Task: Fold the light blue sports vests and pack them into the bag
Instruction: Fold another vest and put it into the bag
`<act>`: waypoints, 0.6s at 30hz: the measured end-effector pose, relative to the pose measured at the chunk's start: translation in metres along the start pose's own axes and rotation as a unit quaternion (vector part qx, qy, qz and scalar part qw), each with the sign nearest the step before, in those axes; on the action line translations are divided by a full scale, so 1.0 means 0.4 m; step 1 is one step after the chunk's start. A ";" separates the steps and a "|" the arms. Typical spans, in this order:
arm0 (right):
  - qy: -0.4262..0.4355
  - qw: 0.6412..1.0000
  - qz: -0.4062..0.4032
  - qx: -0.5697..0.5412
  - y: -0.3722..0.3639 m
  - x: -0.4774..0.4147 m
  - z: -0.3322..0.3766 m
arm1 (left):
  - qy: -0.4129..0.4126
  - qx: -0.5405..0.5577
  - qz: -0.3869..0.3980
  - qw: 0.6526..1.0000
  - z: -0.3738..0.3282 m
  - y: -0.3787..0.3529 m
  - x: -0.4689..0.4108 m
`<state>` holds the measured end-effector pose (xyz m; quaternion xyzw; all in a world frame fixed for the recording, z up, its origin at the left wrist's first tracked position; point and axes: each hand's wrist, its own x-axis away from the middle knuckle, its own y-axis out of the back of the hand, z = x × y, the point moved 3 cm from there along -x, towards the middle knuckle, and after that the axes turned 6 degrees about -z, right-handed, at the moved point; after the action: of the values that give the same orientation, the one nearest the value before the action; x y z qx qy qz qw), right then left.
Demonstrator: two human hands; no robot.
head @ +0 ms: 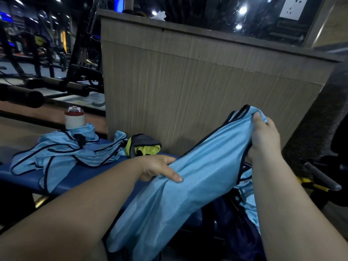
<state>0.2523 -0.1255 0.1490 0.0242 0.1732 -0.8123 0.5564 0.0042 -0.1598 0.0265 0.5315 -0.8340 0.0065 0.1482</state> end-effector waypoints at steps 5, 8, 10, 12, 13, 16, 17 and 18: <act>0.023 0.999 0.022 -0.008 -0.012 0.006 0.018 | 0.022 -0.051 0.097 0.994 0.029 -0.023 -0.006; 0.023 0.999 0.033 0.000 -0.014 0.011 0.016 | 0.043 -0.090 0.108 0.989 0.042 -0.033 -0.001; 0.015 0.999 0.039 0.008 -0.016 0.017 0.011 | 0.052 -0.103 0.079 0.990 0.044 -0.029 0.000; 0.004 0.999 0.032 0.015 -0.015 0.017 0.004 | 0.050 -0.109 0.054 0.991 0.044 -0.021 0.000; 0.002 0.999 0.026 0.024 -0.014 0.015 0.001 | 0.045 -0.105 0.045 0.992 0.044 -0.017 0.000; 0.034 0.993 -0.005 0.110 -0.005 0.001 -0.011 | 0.027 -0.055 0.009 0.998 0.050 0.005 -0.004; 0.060 0.986 -0.006 0.157 -0.003 -0.002 -0.013 | 0.021 -0.039 -0.011 0.999 0.048 0.011 -0.003; 0.089 0.974 0.004 0.208 -0.004 -0.004 -0.017 | 0.014 -0.029 -0.033 0.999 0.042 0.017 -0.005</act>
<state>0.2506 -0.1216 0.1434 0.2126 0.0489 -0.8226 0.5251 -0.0052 -0.1577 0.0111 0.5540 -0.8137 -0.0146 0.1755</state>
